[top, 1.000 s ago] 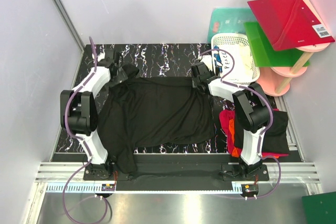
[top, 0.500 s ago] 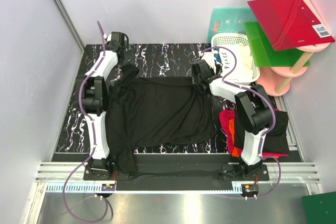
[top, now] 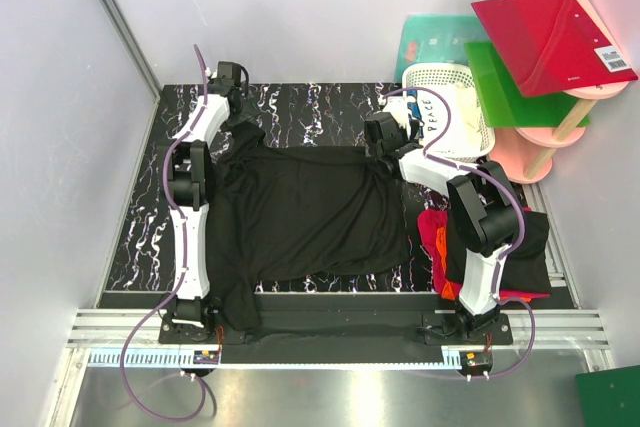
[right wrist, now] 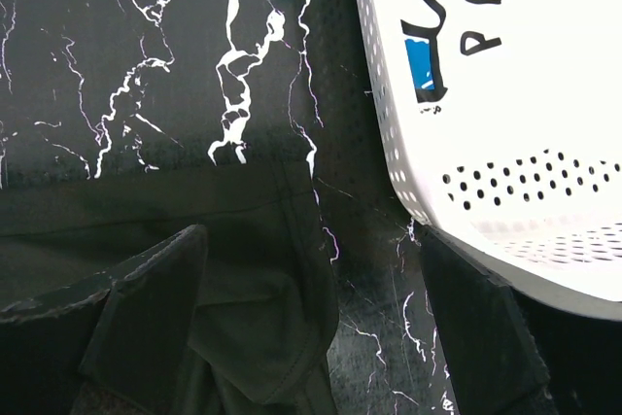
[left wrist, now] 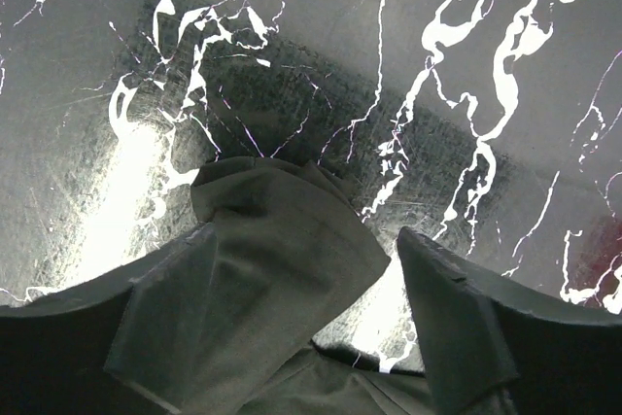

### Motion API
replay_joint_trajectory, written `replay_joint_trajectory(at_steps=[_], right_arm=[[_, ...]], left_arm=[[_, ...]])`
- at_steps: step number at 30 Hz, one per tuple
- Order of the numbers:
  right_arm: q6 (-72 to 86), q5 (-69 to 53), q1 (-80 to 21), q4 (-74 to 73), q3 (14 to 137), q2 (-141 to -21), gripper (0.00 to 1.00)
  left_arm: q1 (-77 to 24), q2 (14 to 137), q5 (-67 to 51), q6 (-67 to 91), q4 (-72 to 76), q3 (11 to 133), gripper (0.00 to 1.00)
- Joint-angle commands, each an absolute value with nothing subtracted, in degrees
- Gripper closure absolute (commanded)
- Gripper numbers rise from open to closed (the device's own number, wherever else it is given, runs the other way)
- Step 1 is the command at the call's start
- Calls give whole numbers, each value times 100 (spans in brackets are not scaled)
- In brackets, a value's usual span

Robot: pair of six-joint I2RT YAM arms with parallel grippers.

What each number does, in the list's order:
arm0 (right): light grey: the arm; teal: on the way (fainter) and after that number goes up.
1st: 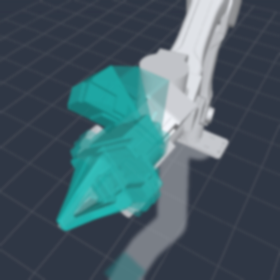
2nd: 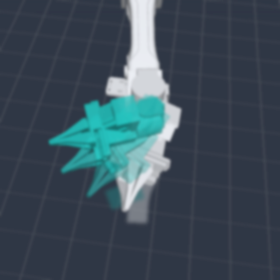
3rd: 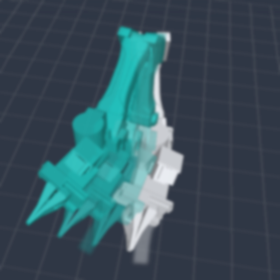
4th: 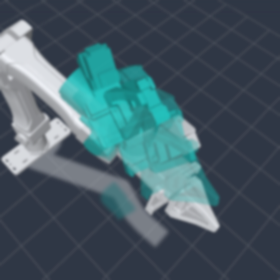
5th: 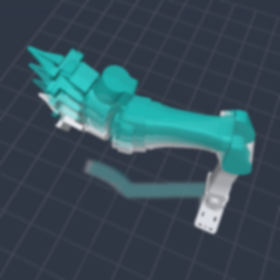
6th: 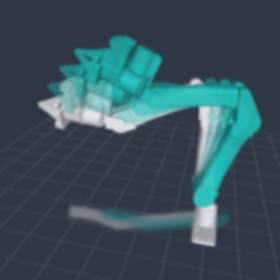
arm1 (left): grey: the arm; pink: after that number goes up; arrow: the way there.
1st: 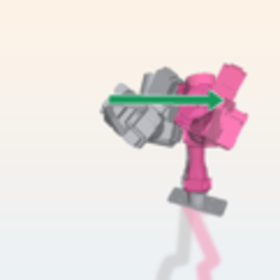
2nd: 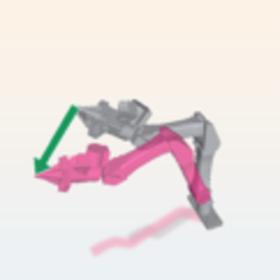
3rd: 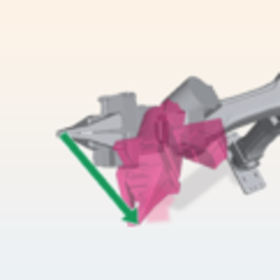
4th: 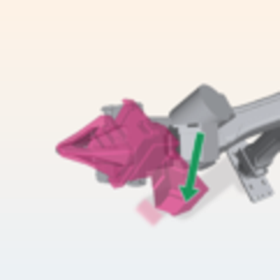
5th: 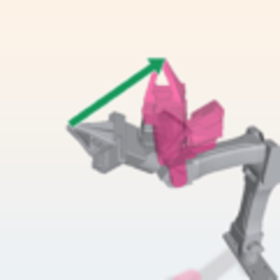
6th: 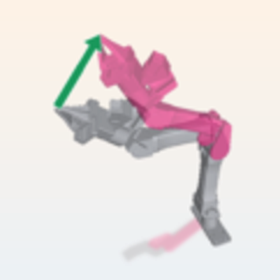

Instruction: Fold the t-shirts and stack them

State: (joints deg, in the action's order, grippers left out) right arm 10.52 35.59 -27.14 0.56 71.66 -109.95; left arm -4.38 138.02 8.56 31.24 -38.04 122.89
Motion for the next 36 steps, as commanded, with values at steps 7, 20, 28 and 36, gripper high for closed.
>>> replay_joint_trajectory(at_steps=[7,20,28,36], right_arm=[[976,3806,-2698,343,7374,-11039,3],[993,3867,-2663,474,7251,-11030,3],[958,3569,-2540,256,7995,-11600,6],[1485,3375,-2452,-1238,8745,-12024,15]], left_arm=[[-413,14071,1046,2848,-4051,12568,53],[-396,13290,1459,2935,-3947,12059,100],[-658,12139,1923,2786,-3639,11251,100],[-721,11409,2311,2847,-3612,10311,100]])
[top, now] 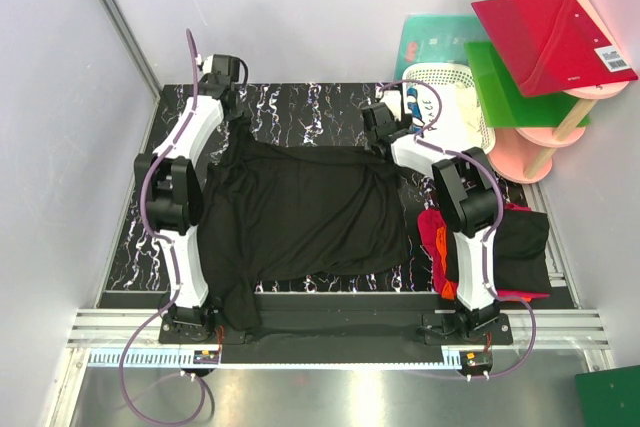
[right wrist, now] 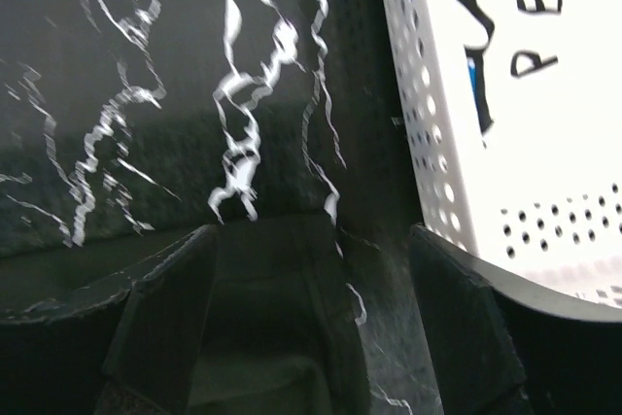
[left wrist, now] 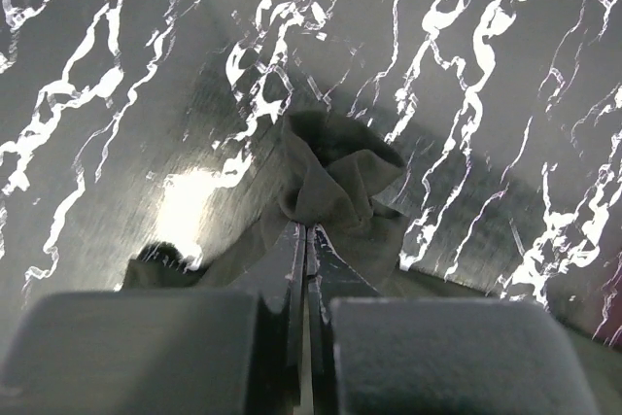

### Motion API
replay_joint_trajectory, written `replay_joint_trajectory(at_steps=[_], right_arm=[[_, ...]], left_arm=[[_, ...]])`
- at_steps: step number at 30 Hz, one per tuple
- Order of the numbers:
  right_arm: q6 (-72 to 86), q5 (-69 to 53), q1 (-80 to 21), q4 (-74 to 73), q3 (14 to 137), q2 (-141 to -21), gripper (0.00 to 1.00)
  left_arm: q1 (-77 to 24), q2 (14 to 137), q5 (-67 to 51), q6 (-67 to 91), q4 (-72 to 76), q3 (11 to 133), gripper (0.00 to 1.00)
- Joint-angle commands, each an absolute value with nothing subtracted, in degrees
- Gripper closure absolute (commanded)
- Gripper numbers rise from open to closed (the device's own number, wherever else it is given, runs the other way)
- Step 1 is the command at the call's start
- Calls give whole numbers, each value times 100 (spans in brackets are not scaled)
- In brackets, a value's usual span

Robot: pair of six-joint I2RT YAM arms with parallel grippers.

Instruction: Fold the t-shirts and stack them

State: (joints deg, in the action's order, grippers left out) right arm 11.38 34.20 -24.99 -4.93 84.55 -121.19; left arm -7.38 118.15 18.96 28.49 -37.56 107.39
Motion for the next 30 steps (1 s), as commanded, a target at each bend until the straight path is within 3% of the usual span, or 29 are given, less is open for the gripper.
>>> replay_joint_trajectory(at_steps=[1,12,22,30], right_arm=[[1555,3392,-2409,-1300,8632,-11867,15],[2135,2963,-2197,-1363,6962,-9871,21],[2311,1741,-2171,-1336,6926,-10274,27],[2443,1468,-2145,-1503,6978,-10511,30]], left_arm=[[-721,11356,2312,2874,-3578,10118,100],[-747,11206,2391,2953,-3419,9519,100],[-765,11197,2452,2909,-3428,9475,100],[-782,11276,2435,2900,-3428,9518,100]])
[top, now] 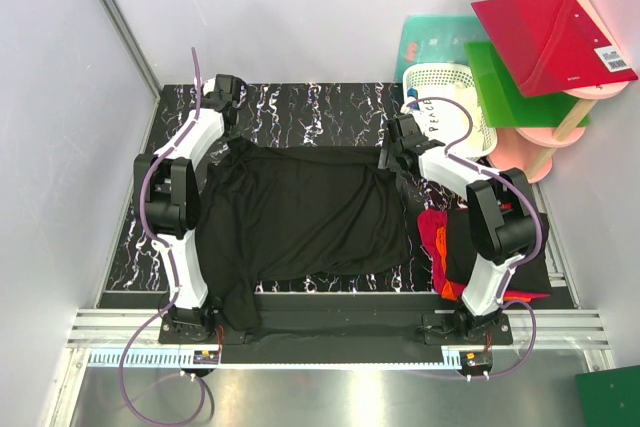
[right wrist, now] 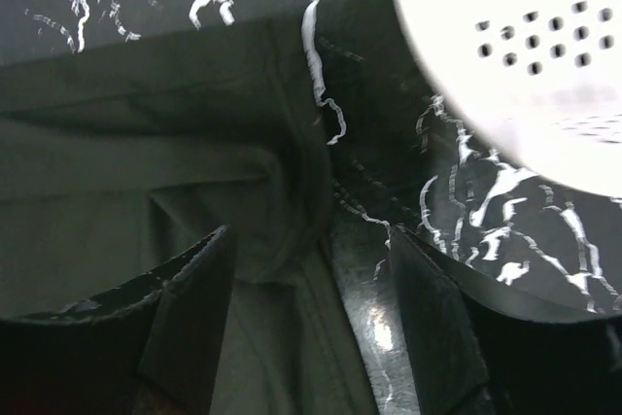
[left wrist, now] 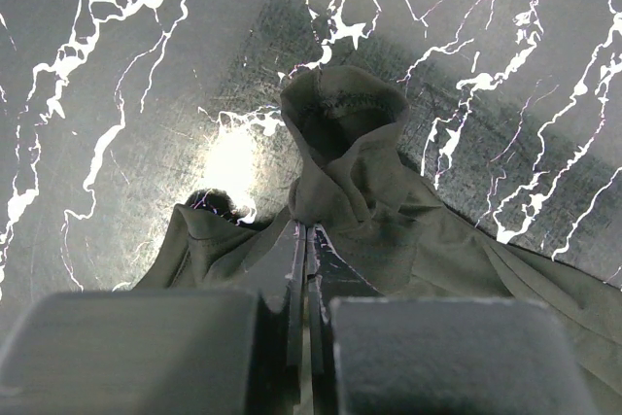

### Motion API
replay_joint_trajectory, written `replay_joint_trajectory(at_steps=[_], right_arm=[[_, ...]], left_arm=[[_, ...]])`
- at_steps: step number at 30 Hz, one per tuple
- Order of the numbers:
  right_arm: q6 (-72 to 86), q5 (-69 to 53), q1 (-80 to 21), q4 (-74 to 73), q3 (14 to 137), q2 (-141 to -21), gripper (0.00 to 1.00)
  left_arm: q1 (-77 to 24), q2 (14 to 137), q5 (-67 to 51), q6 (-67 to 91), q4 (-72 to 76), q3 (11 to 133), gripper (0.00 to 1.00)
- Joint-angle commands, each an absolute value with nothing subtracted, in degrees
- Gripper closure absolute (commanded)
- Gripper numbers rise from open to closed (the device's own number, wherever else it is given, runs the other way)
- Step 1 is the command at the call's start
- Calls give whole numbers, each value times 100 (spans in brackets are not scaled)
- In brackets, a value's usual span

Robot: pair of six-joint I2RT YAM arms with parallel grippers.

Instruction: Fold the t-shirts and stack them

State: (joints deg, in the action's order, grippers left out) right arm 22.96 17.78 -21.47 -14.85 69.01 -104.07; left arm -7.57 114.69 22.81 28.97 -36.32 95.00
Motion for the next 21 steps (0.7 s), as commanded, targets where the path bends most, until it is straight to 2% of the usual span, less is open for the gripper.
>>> replay_joint_trajectory(at_steps=[1,9,12,13,21], right_arm=[[2461,1381,-2136,-1512,6987,-10564,32],[2443,660,-2048,-1529,7356,-11214,54],[2461,475,-2030,-1529,7392,-11259,79],[2470,466,-2039,-1529,7392,-11241,100],[2461,834,-2048,-1538,7304,-10855,100]], left_arm=[[-791,11285,2452,2900,-3428,9510,100],[-791,11329,2593,2865,-3445,9475,100],[-791,11294,2637,2865,-3463,9475,100],[-791,11277,2645,2865,-3480,9483,100],[-791,11092,2777,2935,-3507,9483,100]])
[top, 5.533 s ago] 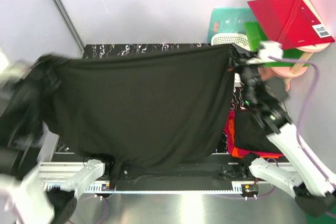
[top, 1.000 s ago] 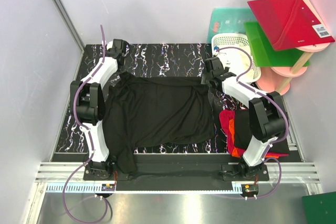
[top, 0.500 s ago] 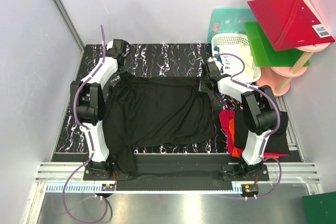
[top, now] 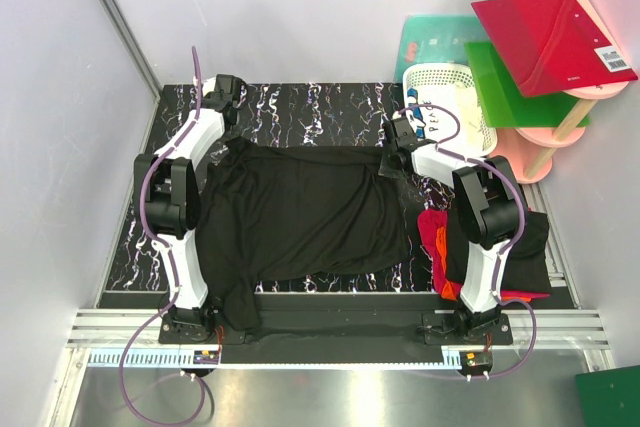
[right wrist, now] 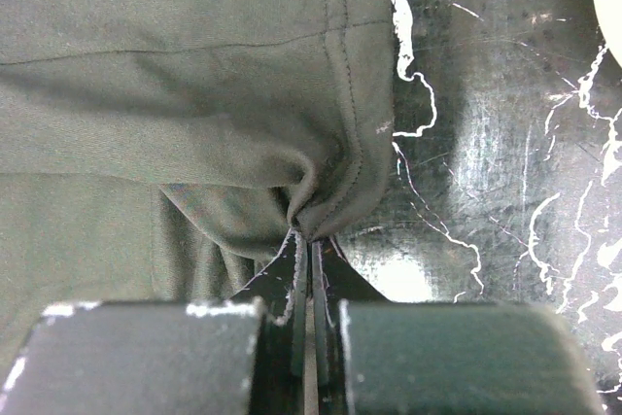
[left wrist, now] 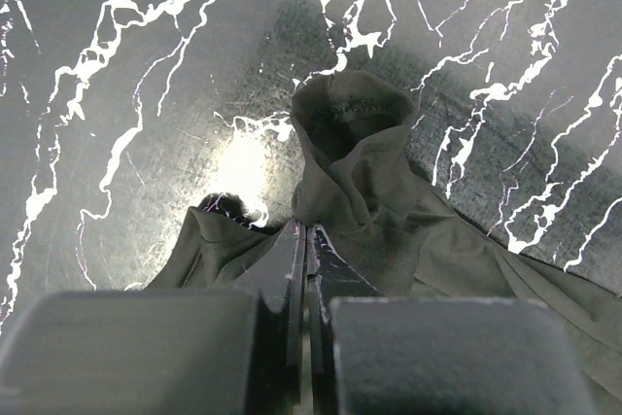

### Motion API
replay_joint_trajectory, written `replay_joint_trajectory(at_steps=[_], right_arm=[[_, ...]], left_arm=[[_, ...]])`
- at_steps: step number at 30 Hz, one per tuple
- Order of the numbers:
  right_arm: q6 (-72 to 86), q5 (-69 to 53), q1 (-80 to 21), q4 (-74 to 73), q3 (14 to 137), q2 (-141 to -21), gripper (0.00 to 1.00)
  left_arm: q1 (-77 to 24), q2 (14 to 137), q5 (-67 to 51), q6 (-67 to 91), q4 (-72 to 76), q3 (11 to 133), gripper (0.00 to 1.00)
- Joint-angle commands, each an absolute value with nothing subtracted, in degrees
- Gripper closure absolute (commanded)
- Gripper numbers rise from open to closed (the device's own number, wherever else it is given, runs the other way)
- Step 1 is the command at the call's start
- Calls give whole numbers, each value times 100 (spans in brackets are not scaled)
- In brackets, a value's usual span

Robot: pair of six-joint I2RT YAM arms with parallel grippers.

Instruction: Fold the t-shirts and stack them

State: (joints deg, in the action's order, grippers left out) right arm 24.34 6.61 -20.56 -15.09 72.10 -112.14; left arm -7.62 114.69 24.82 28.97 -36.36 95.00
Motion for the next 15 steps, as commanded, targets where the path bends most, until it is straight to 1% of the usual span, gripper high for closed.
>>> replay_joint_trajectory(at_steps=[1,7,8,9,12,13,15], right_arm=[[2461,957,-2039,-1529,7295,-10820,100],[2329,1625,-2039,-1599,7409,-10670,100],[2303,1730,-2039,-1608,7487,-10705,99],[2259,1784,-2039,-1617,7532,-10749,94],[2180,1819,-2039,-1626,7716,-10933,85],[2171,1819,-2039,-1635,7813,-10986,77],[2145,1793,-2030,-1643,7875,-11153,75]], left_arm=[[-791,11031,2803,2944,-3498,9475,100],[-791,10995,2918,2909,-3524,9781,100],[-791,11021,2892,2892,-3559,9843,100],[-791,11048,2892,2883,-3577,9896,100],[-791,11144,2865,2874,-3630,10019,100],[-791,11179,2857,2874,-3639,10020,100],[-791,11206,2856,2874,-3639,10011,100]])
